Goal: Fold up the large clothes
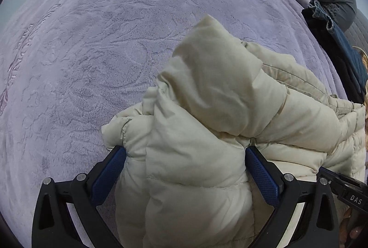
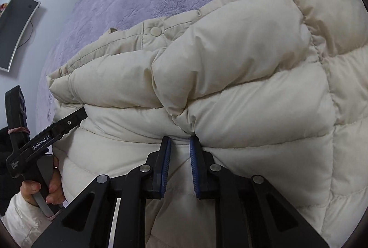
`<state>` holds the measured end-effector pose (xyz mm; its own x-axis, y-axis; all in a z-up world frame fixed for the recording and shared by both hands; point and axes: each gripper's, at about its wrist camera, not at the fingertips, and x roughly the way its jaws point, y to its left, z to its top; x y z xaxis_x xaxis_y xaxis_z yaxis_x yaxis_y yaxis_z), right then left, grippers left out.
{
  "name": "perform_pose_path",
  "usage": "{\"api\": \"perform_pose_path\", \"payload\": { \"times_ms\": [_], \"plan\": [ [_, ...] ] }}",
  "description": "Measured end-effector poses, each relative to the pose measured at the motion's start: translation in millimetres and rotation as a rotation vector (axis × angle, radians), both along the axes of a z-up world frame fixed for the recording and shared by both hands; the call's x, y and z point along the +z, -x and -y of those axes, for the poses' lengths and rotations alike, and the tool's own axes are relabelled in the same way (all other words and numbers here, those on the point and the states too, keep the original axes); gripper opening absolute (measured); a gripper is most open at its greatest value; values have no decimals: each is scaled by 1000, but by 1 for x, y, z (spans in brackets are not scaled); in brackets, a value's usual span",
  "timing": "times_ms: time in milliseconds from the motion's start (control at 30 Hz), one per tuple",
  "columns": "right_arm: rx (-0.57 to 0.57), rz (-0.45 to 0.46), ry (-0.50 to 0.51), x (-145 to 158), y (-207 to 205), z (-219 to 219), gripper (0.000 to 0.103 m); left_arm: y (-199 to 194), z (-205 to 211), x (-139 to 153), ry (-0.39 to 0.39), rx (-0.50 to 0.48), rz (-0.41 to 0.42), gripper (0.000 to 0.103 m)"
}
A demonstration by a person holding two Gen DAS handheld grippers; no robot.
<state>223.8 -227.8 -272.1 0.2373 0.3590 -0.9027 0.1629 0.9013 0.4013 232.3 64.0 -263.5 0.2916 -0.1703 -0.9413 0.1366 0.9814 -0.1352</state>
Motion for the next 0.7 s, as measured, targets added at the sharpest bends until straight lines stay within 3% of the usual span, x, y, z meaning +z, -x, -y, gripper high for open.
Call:
{"api": "perform_pose_path", "payload": {
  "times_ms": [167, 300, 467, 700],
  "plan": [
    [33, 12, 58, -3, 1, -9, 17, -3, -1, 9, 2, -16, -15, 102],
    [25, 13, 45, -2, 3, -5, 17, 2, -27, 33, 65, -19, -17, 102],
    [23, 15, 23, -3, 7, 0, 17, 6, -79, 43, 256, 16, -91, 102],
    [24, 15, 21, -6, 4, 1, 17, 11, -102, 3, 571, -26, -273, 102]
  ]
}}
